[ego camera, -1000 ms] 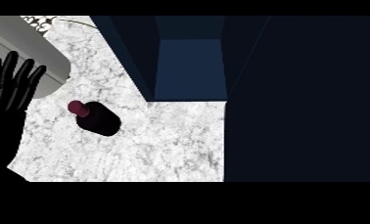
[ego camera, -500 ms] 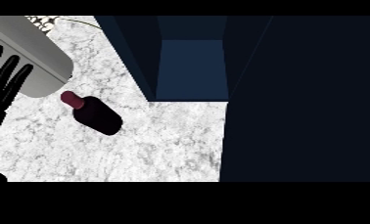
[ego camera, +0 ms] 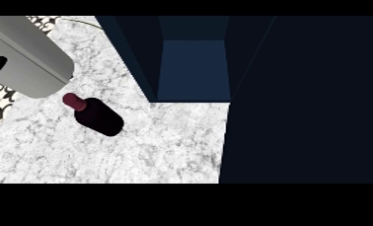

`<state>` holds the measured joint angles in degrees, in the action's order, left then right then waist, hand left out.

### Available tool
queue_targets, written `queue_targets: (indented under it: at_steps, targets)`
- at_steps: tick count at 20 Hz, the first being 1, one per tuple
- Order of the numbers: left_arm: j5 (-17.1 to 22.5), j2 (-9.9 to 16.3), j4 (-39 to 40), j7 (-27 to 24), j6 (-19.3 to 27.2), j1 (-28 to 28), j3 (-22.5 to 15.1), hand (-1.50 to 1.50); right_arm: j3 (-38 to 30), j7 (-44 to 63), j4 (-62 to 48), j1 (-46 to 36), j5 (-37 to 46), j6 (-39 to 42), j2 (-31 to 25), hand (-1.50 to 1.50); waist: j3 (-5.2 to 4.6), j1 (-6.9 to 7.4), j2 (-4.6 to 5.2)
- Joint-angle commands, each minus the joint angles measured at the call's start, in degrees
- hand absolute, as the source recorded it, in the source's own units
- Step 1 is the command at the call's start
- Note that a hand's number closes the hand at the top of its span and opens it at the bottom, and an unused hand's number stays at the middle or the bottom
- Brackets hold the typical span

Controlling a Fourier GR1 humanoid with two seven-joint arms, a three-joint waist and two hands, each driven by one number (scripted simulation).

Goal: Pick up the wine, place it into the cabinet and close the cabinet

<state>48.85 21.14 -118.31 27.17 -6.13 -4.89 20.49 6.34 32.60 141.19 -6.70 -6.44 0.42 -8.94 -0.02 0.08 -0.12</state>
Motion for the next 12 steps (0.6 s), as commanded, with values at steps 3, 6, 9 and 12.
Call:
queue_targets:
  at_steps: [3, 6, 9, 12]
  targets:
    - [2.76, 2.80, -1.69, 5.46, 3.43, -1.89, 2.25, -1.50, 2.25, 11.82, 9.88, -3.92, 1.71, -4.35, -0.03, -1.50, -0.01, -0.20, -0.05]
    - [1.16, 3.66, 0.28, 6.58, 5.51, -5.43, 0.73, -1.50, 2.94, 16.81, 8.13, -10.91, 3.26, -7.40, 0.45, -1.50, -0.02, -0.28, -0.02]
    - [-2.17, 2.67, 4.46, 3.75, 4.37, -7.24, -0.71, -1.50, -3.35, 18.56, 10.17, -11.53, -1.65, -6.18, -1.98, -1.50, -0.01, -0.73, 0.03]
    - [-3.68, 1.37, 3.47, 2.78, 2.48, -3.46, -0.50, -1.50, -3.49, 21.98, 9.10, -15.59, -0.90, -7.16, -2.48, -1.50, -0.02, -0.37, -0.01]
